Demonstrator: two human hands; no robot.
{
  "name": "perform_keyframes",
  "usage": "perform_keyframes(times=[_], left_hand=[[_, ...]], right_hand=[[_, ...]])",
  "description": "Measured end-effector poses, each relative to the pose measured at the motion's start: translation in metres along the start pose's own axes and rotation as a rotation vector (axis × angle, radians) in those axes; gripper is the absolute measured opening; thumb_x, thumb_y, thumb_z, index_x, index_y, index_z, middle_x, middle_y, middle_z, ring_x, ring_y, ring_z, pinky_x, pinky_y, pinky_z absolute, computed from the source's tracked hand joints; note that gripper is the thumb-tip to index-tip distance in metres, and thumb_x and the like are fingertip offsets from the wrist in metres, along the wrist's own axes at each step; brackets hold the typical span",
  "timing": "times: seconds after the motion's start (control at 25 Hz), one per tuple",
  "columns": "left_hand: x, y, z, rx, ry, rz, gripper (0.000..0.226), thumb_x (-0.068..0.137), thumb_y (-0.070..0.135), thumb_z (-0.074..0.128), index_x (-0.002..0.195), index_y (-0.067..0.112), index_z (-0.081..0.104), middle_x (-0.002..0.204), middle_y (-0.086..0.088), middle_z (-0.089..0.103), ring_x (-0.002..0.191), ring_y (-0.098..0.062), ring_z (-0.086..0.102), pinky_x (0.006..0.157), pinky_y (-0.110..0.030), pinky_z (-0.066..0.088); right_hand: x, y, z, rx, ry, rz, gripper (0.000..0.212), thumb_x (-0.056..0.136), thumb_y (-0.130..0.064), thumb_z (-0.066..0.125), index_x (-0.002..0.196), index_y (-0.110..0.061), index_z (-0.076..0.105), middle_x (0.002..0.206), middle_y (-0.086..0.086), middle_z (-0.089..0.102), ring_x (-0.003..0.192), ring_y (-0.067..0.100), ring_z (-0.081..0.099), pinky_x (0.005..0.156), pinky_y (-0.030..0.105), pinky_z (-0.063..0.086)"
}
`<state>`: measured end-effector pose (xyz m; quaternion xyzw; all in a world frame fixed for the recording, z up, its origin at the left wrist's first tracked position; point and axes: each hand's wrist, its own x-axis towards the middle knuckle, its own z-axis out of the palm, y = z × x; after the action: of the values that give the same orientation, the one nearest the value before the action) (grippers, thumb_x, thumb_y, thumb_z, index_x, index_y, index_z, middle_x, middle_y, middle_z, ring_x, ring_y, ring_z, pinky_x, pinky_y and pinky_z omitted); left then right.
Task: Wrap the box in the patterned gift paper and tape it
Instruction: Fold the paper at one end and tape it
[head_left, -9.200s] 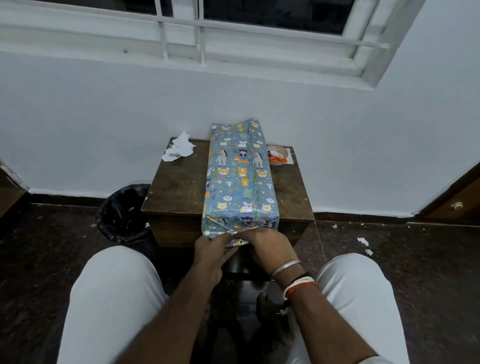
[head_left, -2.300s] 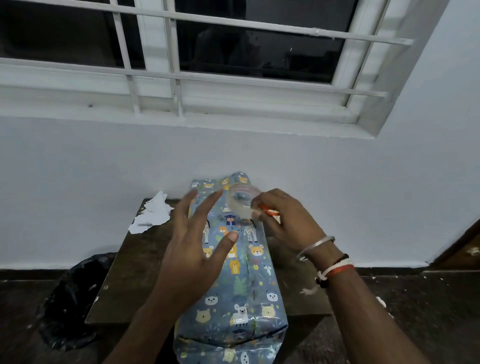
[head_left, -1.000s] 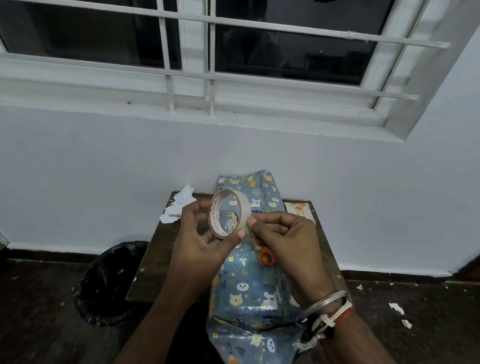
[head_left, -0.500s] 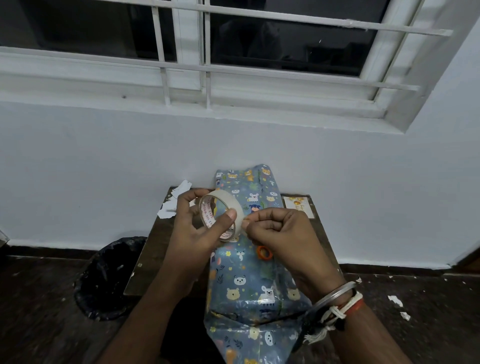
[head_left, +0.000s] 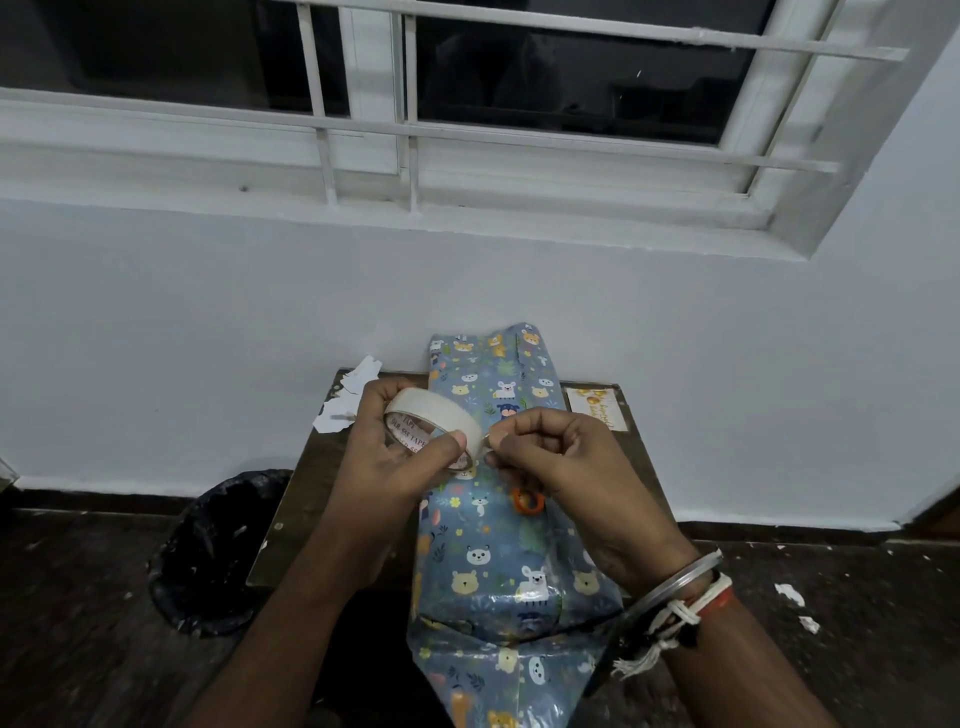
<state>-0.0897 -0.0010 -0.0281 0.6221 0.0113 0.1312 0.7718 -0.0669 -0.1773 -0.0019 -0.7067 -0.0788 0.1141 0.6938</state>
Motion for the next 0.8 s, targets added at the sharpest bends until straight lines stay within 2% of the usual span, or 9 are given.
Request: perform_keyframes(times=[0.12, 0.2, 0.32, 0.4, 0.48, 0.56, 0.68, 0.8], left_hand=[[-0.003, 0.0, -0.002, -0.067, -0.043, -0.063, 0.038, 0.08, 0.03, 0.076, 0.109, 0.015, 0.056, 0.101, -0.01, 0.068, 0.101, -0.03, 0.071, 0.085, -0.062, 0.059], [-0.003, 0.001, -0.003, -0.076, -0.063, -0.086, 0.046, 0.08, 0.044, 0.075, 0.109, 0.013, 0.058, 0.112, -0.02, 0.064, 0.117, -0.035, 0.066, 0.088, -0.063, 0.058], [-0.001, 0.002, -0.008, -0.087, -0.111, -0.107, 0.032, 0.081, 0.037, 0.074, 0.1, 0.015, 0.062, 0.105, -0.018, 0.067, 0.116, -0.039, 0.066, 0.093, -0.064, 0.055], [0.001, 0.003, -0.012, -0.075, -0.159, -0.121, 0.026, 0.078, 0.033, 0.074, 0.091, 0.014, 0.062, 0.103, -0.019, 0.067, 0.11, -0.044, 0.068, 0.095, -0.064, 0.054], [0.0, 0.006, -0.015, -0.018, -0.205, -0.112, 0.042, 0.072, 0.036, 0.074, 0.089, 0.003, 0.055, 0.113, -0.023, 0.064, 0.11, -0.044, 0.067, 0.096, -0.061, 0.055], [-0.002, 0.009, -0.016, 0.013, -0.237, -0.108, 0.06, 0.071, 0.037, 0.074, 0.095, -0.011, 0.048, 0.121, -0.02, 0.062, 0.107, -0.04, 0.066, 0.097, -0.064, 0.053], [-0.001, 0.008, -0.017, 0.058, -0.276, -0.072, 0.054, 0.071, 0.035, 0.076, 0.085, -0.011, 0.05, 0.119, -0.01, 0.064, 0.103, -0.033, 0.063, 0.097, -0.074, 0.045], [0.0, 0.009, -0.018, 0.151, -0.309, -0.011, 0.061, 0.073, 0.036, 0.075, 0.088, -0.018, 0.049, 0.119, -0.002, 0.066, 0.11, -0.028, 0.064, 0.101, -0.07, 0.044]], right_hand=[[0.001, -0.006, -0.003, -0.051, 0.024, -0.053, 0.007, 0.093, -0.01, 0.072, 0.089, -0.011, 0.078, 0.089, 0.021, 0.075, 0.071, 0.018, 0.063, 0.06, 0.023, 0.048], [0.003, -0.01, -0.007, -0.068, 0.041, -0.065, 0.009, 0.092, -0.009, 0.072, 0.086, -0.012, 0.078, 0.086, 0.019, 0.076, 0.068, 0.016, 0.066, 0.056, 0.017, 0.048], [0.005, -0.011, -0.013, -0.082, 0.016, -0.079, 0.012, 0.091, -0.007, 0.072, 0.084, -0.013, 0.078, 0.085, 0.019, 0.076, 0.075, 0.019, 0.069, 0.065, 0.026, 0.055], [0.006, -0.012, -0.015, -0.106, -0.02, -0.092, 0.008, 0.092, -0.007, 0.072, 0.087, -0.01, 0.078, 0.081, 0.018, 0.076, 0.072, 0.023, 0.066, 0.067, 0.033, 0.053], [0.007, -0.015, -0.02, -0.133, -0.048, -0.098, 0.006, 0.093, -0.008, 0.072, 0.088, -0.009, 0.077, 0.075, 0.012, 0.075, 0.066, 0.022, 0.062, 0.063, 0.032, 0.049], [0.008, -0.021, -0.027, -0.164, -0.085, -0.108, 0.008, 0.093, -0.007, 0.072, 0.087, -0.01, 0.077, 0.073, 0.013, 0.072, 0.066, 0.019, 0.062, 0.066, 0.033, 0.049], [0.006, -0.027, -0.033, -0.265, -0.123, -0.147, 0.01, 0.094, -0.007, 0.071, 0.088, -0.011, 0.078, 0.083, 0.026, 0.07, 0.073, 0.025, 0.059, 0.073, 0.043, 0.047], [0.004, -0.028, -0.032, -0.305, -0.12, -0.155, 0.011, 0.095, -0.009, 0.07, 0.088, -0.013, 0.077, 0.085, 0.027, 0.067, 0.074, 0.023, 0.055, 0.071, 0.042, 0.045]])
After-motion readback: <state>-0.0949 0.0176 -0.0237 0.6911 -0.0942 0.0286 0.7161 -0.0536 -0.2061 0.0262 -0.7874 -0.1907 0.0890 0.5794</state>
